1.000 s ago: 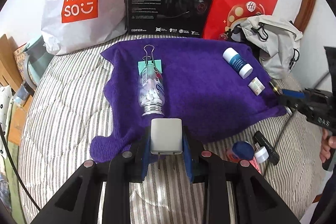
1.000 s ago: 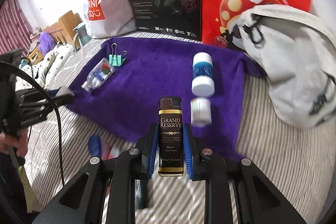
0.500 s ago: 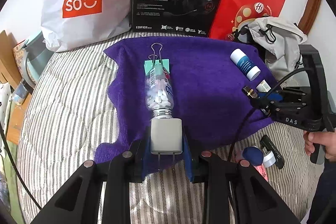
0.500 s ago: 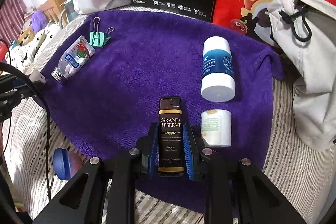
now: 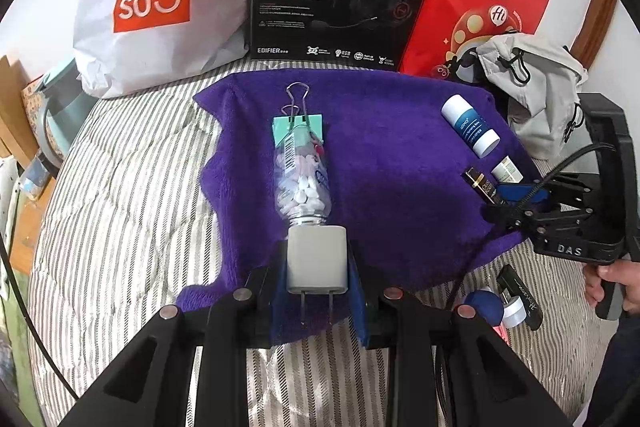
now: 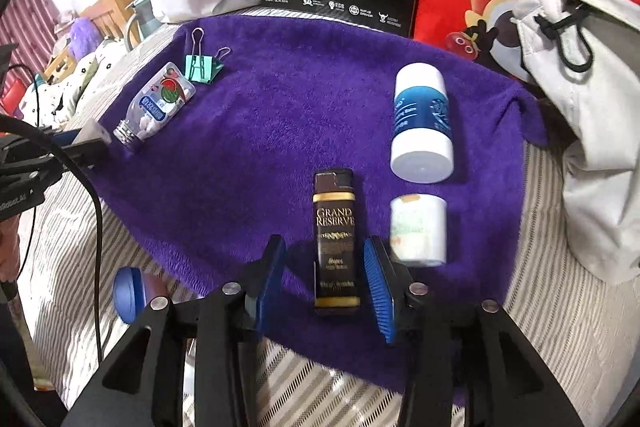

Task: Organize rigid objects
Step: 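Set the plug cube by the pill bottle while the right tool sets the box by the jar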

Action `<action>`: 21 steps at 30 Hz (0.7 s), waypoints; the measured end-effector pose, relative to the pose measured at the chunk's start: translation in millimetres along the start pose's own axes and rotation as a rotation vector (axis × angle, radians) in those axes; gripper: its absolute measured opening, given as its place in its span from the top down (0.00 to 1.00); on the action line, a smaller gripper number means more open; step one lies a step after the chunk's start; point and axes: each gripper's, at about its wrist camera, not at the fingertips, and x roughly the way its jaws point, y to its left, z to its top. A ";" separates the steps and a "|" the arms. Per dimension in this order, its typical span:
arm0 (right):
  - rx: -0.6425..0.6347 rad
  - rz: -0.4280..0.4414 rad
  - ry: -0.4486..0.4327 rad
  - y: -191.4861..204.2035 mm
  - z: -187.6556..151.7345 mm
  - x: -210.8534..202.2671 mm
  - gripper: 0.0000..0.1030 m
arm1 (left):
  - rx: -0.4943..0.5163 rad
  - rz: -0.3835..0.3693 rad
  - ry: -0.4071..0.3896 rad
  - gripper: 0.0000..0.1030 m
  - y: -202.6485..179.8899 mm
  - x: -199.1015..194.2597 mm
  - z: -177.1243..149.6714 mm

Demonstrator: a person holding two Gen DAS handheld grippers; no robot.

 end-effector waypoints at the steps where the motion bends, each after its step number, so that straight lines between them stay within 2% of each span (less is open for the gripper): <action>1: 0.000 0.000 -0.005 0.1 -0.9 -3.6 0.60 | 0.003 -0.002 0.002 0.75 -1.8 1.7 2.2; 6: 0.011 -0.007 -0.050 -1.4 -4.6 -23.8 0.52 | 0.032 -0.008 0.009 0.75 -14.4 9.8 10.5; 15: 0.038 0.005 -0.102 -9.0 -21.0 -52.1 0.51 | 0.077 -0.033 0.032 0.75 -39.7 19.7 15.3; 21: 0.057 -0.002 -0.098 -17.0 -30.2 -54.9 0.51 | 0.106 0.010 0.067 0.75 -50.1 41.3 14.5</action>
